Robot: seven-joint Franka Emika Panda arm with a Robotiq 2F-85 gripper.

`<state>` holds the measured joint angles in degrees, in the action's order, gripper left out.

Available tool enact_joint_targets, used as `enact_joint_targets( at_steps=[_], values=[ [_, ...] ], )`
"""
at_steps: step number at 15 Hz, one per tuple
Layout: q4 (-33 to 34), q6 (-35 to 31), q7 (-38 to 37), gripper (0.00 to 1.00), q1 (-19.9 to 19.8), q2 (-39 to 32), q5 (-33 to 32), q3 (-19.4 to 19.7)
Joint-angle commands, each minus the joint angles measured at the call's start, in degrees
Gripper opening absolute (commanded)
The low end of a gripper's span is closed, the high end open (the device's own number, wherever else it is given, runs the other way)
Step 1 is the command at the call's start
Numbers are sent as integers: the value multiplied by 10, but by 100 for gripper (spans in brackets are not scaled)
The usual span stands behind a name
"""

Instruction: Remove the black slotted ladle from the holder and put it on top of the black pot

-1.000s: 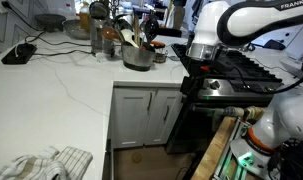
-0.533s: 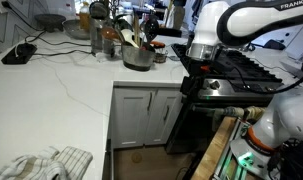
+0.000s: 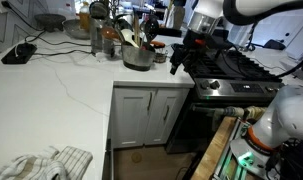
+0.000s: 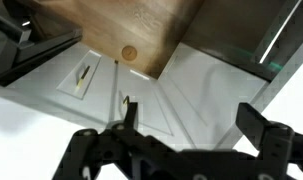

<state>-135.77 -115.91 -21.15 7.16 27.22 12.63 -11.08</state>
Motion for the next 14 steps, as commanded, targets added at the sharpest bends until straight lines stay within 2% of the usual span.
enact_joint_targets(
  at_steps=[1, 5, 6, 8, 12, 14],
  values=[
    [56, 21, -67, 100, -46, 15, -86, -19],
    [100, -10, -111, 100, -89, 21, -179, -28],
    [90, 1, -89, 100, -65, 17, -138, -15],
    [105, 0, -94, 100, -77, 18, -161, -16],
    [107, -1, -98, 100, -81, 17, -167, -20],
    [125, -5, -27, 100, -62, -1, -144, 3]
  ],
)
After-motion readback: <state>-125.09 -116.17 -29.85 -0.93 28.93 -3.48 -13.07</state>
